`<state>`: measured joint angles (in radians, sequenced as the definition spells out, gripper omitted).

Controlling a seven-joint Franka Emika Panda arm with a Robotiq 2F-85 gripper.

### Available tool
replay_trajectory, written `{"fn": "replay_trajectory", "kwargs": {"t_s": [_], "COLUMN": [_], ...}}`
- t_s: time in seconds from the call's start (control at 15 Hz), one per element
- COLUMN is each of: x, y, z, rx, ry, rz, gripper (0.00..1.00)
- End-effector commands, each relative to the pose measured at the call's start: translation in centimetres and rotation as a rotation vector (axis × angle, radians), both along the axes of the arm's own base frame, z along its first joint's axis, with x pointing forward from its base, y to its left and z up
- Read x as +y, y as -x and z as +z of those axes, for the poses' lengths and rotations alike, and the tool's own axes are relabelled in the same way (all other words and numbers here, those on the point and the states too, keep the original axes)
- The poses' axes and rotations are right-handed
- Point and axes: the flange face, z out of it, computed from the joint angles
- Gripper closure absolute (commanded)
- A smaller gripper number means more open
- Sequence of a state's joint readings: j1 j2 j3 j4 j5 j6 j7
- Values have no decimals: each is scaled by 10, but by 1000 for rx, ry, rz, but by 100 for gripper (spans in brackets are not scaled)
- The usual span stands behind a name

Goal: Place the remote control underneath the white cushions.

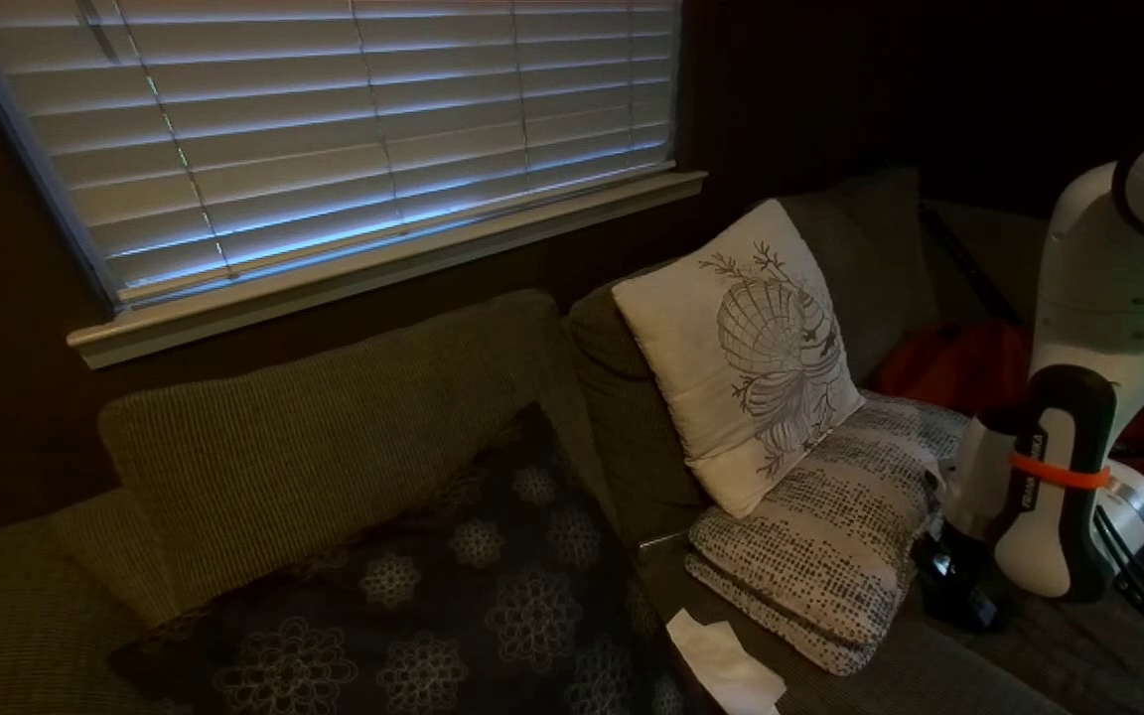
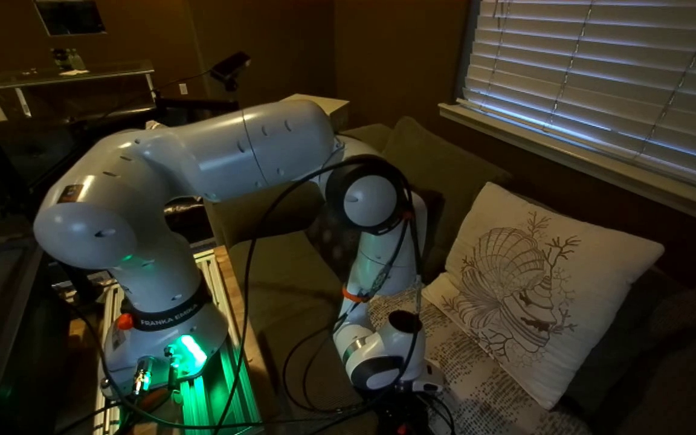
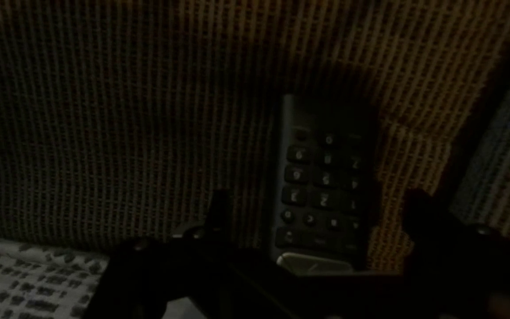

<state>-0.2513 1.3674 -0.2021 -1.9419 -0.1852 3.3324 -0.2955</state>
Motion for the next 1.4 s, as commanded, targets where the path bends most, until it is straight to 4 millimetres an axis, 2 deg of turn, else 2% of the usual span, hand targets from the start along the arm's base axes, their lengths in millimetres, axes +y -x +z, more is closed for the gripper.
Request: {"fn": "replay_trajectory", "kwargs": {"t_s": [0.0, 0.27, 0.47, 0.73, 0.8, 1.0, 1.2, 1.27, 1.33], "x": [1, 5, 6, 5, 4, 3, 1, 1, 0], "y": [2, 6, 9, 14, 16, 20, 25, 25, 26], "z": [-9, -14, -15, -16, -15, -13, -12, -12, -12], "rx": [-28, -28, -24, -11, -8, 1, 9, 13, 15], "ry": [-8, -18, -17, -8, -3, 1, 5, 5, 6], "rz": [-6, -4, -9, -21, -27, -49, -68, -70, -73], "gripper": [0, 0, 5, 20, 4, 0, 0, 8, 26]}}
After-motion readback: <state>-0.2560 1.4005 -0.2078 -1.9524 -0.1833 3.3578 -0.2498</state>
